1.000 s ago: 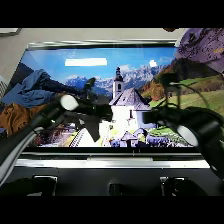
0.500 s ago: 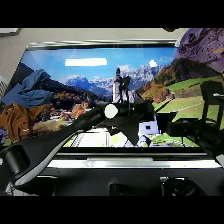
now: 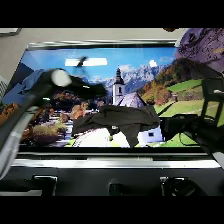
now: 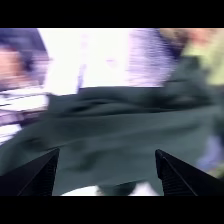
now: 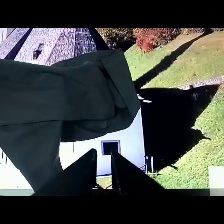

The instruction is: Fold the clothes and pants, and hang the long-sleeved shirts on hangers.

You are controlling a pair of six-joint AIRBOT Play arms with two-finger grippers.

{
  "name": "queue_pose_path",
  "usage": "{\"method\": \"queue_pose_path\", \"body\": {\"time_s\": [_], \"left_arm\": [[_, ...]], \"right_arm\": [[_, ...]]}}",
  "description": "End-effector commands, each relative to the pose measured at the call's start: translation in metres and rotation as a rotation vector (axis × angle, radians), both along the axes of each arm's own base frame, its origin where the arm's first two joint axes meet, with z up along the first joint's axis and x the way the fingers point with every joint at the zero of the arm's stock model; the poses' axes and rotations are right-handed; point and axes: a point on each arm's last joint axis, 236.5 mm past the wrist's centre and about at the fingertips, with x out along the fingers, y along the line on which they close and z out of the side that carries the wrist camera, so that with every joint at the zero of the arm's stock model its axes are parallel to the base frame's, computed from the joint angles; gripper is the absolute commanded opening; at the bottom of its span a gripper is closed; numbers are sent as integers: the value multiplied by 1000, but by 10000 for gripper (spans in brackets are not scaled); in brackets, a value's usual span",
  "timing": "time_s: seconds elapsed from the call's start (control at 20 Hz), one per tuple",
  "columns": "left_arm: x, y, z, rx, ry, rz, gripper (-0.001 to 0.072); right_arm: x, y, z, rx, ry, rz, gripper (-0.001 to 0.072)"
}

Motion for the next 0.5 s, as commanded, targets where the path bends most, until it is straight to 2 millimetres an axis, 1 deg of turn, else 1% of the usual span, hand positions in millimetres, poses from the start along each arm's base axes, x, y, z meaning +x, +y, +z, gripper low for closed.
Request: {"method": "queue_pose_path", "body": {"time_s": [0.0, 0.05, 0.1, 0.15, 0.2, 0.25, 0.3, 0.35, 0.4, 0.45], "left_arm": [[-37, 163, 3, 285, 50, 173, 706], [-56, 189, -6, 303, 73, 206, 705], [-73, 208, -17, 328, 95, 209, 705], [-89, 221, -31, 340, 131, 225, 705], [-104, 232, -47, 345, 179, 247, 703], [-112, 238, -60, 342, 215, 266, 698], [-118, 240, -69, 345, 246, 268, 688], [-123, 240, -79, 349, 273, 263, 524], [-122, 237, -88, 333, 271, 265, 482], [-116, 230, -96, 281, 247, 280, 486]], "right_arm": [[8, 13, -32, 23, 98, -41, 249], [9, 19, -48, 35, 149, -57, 328], [9, 28, -65, 53, 202, -69, 330], [11, 41, -78, 80, 243, -55, 333], [13, 54, -87, 117, 264, -40, 374], [16, 67, -93, 151, 283, -28, 399], [18, 74, -98, 172, 298, -24, 444], [19, 80, -102, 187, 312, -21, 461], [18, 83, -104, 197, 323, -20, 467], [16, 84, -105, 206, 331, -23, 489]]}}
